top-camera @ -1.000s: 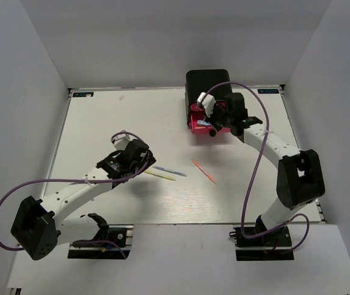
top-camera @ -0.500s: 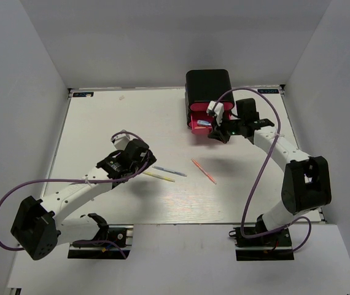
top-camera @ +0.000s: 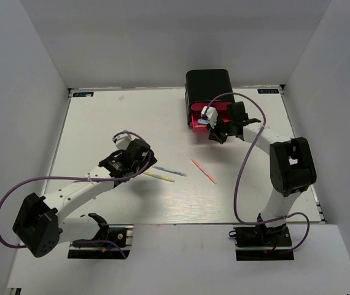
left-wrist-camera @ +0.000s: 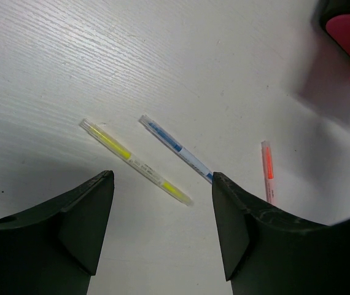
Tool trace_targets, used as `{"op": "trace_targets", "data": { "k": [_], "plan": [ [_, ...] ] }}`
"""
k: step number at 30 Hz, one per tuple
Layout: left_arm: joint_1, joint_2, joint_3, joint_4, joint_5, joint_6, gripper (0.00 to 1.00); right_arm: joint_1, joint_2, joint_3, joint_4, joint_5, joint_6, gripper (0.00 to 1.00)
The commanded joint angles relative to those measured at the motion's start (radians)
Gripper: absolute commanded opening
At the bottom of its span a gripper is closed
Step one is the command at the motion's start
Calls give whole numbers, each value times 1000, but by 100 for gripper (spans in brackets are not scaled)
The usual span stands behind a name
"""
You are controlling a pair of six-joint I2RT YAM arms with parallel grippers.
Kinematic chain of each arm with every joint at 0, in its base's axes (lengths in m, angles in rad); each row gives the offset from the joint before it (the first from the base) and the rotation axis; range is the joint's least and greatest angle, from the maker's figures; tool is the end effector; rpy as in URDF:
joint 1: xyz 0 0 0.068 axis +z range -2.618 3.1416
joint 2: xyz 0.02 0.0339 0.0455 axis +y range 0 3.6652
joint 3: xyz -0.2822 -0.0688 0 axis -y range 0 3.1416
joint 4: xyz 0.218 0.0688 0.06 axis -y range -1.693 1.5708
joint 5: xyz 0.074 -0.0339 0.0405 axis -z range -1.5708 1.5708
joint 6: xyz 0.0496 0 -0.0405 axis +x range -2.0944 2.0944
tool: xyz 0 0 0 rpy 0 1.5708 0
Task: Sort the stationery into containers
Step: Close the drawer in the storage box.
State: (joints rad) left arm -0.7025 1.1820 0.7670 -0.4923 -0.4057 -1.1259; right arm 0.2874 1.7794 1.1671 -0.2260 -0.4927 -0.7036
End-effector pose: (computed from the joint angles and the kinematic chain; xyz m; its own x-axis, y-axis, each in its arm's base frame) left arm 0.1732 -0.1210 0.2474 -0.6272 -0.5557 -0.5457 -0.3671 0.8289 -0.4221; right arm 0.3482 0.1274 0.2259 -0.1859 -0.6493 -0.7374 -0.8830 0.4395 -0.1645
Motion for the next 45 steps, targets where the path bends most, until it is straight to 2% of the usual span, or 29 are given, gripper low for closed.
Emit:
{"op": "trace_targets", "data": {
  "k": [1,7,12,27,31,36,45],
  "plan": [
    [3,-9,3,8,1,8,75,6,-3,48,128,81,4,0],
    [3,-9,12,8,1,8,75,9,-21,11,284,128,4,0],
    [3,15,22,8,1,17,75,18,-12,5,350,154,-13,0],
    [3,24,31,8,1,17,75,52,61,39,424,210,-73,0],
    [3,24,31,8,1,17,75,47,-9,-47,441,177,-66,0],
    [3,33,31,27,1,17,75,42,-51,-138,525,216,-56,0],
    [3,67,63,18,10,38,75,42,35,-32,536,275,-47,0]
  ]
}}
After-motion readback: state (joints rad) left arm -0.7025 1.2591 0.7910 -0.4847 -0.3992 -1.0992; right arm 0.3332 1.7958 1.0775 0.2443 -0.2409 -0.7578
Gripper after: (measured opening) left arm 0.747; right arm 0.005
